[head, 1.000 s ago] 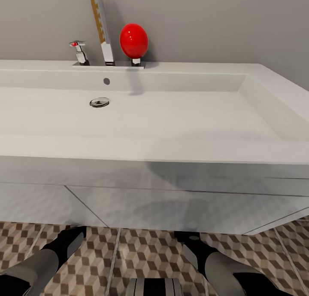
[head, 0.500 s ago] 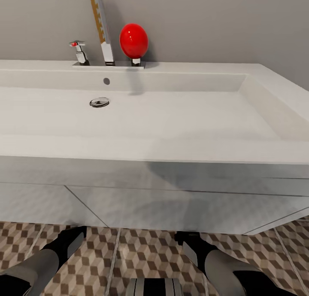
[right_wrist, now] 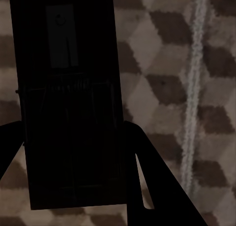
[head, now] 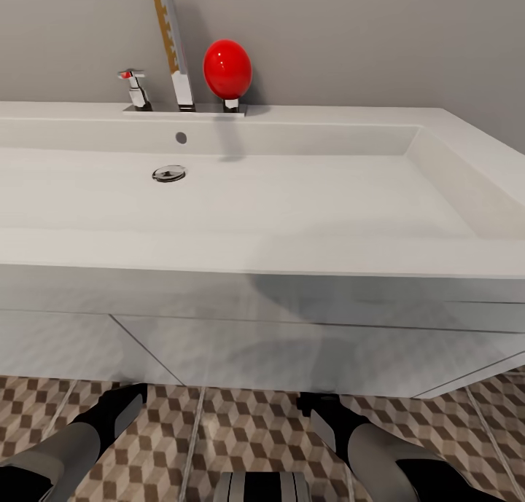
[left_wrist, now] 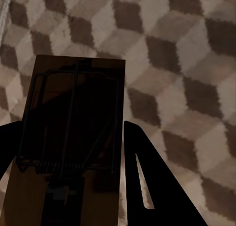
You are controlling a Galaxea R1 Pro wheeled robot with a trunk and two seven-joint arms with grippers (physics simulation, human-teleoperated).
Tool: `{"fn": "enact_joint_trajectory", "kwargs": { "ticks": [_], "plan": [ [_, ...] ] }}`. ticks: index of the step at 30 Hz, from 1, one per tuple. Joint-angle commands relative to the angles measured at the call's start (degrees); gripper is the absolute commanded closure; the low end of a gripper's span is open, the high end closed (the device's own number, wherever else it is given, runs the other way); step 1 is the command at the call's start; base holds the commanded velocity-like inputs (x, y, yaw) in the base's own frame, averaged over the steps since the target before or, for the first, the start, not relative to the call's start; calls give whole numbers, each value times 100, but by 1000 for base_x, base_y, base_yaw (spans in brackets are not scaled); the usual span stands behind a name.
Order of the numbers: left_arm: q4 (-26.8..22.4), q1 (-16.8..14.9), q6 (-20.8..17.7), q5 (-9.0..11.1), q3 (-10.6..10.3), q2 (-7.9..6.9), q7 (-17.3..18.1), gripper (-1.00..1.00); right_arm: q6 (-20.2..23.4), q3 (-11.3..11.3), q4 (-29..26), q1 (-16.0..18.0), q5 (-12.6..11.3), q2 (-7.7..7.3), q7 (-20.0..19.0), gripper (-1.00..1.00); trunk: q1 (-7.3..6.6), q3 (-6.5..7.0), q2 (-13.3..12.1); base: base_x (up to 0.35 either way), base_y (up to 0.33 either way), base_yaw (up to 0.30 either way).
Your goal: Take the four mousetraps from the cabinet in the bathroom and place them on the bathroom floor. Make sure all four end up on the same floor surface, and ensure that at least two of them are either under or directly next to the same bathroom sink.
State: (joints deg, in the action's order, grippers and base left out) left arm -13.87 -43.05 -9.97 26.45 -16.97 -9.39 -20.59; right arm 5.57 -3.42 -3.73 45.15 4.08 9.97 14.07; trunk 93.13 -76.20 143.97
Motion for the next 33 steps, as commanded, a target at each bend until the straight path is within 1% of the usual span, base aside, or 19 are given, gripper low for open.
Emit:
{"fn": "enact_joint_trajectory", "kwargs": {
  "ticks": [1, 22, 33],
  "plan": [
    [-19, -2, -54, 8, -62, -3, -33, 100, 50, -38, -23, 99, 26, 3, 17, 100, -1, -3, 1, 0, 0, 0],
    [-19, -2, -49, 6, -78, 3, -33, 100, 42, -36, -46, 106, 40, 3, 17, 100, -1, -3, 1, 0, 0, 0],
    [-20, -2, -52, 8, -78, 15, -33, 100, 45, -36, -41, 171, 24, 3, 17, 100, -1, -3, 1, 0, 0, 0]
  ]
}}
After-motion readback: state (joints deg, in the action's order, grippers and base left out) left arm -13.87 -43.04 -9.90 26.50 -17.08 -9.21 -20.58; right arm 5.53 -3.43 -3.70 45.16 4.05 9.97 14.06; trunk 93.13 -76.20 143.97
